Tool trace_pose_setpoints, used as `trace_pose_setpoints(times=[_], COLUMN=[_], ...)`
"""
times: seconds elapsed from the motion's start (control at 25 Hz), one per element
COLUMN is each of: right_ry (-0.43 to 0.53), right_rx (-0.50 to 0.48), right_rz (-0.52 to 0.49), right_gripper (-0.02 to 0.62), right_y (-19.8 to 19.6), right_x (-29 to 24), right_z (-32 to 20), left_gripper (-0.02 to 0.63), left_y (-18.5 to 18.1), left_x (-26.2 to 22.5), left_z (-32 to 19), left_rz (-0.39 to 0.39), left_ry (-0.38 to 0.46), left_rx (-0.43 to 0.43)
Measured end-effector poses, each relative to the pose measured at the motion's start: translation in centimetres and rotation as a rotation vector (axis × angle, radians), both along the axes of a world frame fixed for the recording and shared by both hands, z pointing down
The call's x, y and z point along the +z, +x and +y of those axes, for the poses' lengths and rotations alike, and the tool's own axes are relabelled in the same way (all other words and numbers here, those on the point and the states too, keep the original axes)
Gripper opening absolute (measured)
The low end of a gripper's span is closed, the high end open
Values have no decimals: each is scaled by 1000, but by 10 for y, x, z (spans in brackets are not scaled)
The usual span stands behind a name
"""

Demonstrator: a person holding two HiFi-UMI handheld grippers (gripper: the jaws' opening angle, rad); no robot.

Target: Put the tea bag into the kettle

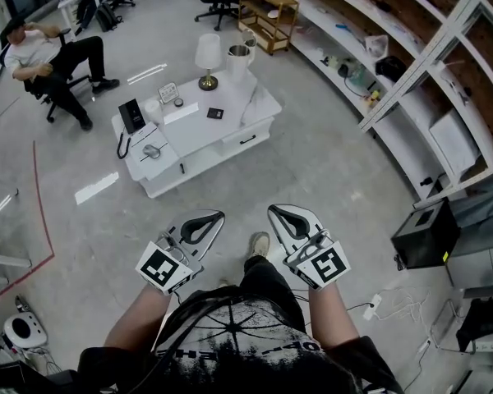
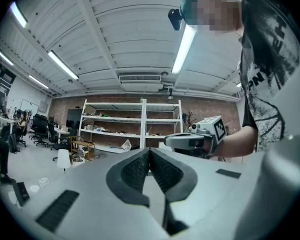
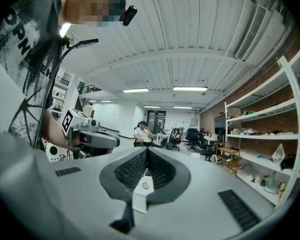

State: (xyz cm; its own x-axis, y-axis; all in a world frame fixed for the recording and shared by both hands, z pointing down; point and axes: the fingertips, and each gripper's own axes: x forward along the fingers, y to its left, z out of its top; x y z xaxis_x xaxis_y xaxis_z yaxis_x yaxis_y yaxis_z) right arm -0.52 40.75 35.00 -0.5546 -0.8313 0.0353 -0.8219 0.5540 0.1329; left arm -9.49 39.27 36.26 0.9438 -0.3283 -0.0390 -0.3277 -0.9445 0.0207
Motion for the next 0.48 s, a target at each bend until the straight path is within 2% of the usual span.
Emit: trace_pose_setpoints(times=[0.28,0.48], right_ry=[41,31], right_rx=[-37,-90], right_rz=[-19,-42], right_gripper=[9,9], right_y=[13,25], right_x=[-9,-6], right_z=[-39,-84], left_gripper=[6,6], left_y=[21,34], left_x=[4,6], left_z=[-34,-75], left_rz=[-13,-22], left_ry=[2,-5], left_rx=[-12,-64])
